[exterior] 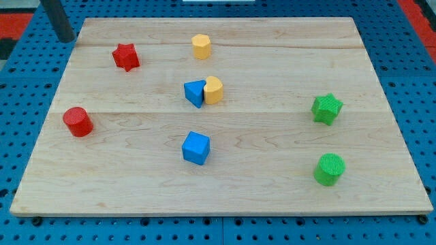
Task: Push yellow hexagon towards red star
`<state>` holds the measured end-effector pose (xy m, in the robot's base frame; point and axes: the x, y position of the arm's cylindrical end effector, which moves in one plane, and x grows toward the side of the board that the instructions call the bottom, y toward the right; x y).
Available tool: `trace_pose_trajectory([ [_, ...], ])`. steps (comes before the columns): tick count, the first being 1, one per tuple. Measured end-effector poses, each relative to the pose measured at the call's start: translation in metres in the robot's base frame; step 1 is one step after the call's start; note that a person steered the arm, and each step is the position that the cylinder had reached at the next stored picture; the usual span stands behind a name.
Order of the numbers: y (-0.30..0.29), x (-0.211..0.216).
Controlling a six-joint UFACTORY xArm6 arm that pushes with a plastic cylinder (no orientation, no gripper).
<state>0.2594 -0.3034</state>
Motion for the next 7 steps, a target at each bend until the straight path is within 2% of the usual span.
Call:
trace_pose_trajectory([
  [5, 0.142, 0.0],
  [7, 0.161, -0.009],
])
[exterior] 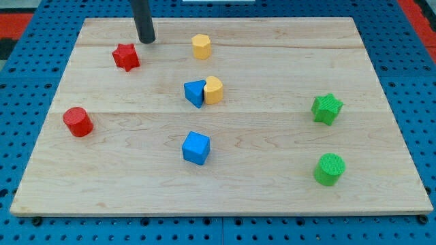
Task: Push yellow hexagon towards red star
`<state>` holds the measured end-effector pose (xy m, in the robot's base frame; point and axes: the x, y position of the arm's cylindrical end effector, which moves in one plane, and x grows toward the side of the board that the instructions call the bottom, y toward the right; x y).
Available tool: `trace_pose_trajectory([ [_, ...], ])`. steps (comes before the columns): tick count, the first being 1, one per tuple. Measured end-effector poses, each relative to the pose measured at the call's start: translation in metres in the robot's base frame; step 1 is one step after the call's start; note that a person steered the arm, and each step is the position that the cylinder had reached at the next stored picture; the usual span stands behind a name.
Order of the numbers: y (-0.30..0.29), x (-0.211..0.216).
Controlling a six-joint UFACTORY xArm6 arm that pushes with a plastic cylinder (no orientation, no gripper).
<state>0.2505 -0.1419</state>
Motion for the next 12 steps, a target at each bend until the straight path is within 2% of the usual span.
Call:
trace_pose_trajectory([
  [1, 0.002, -0.056],
  [4, 0.007, -0.059],
  [5, 0.052, -0.059],
  [7, 0.215, -0.057],
  [8, 0.259, -0.028],
  [10, 0.253, -0.009],
  [12, 0.117, 0.025],
])
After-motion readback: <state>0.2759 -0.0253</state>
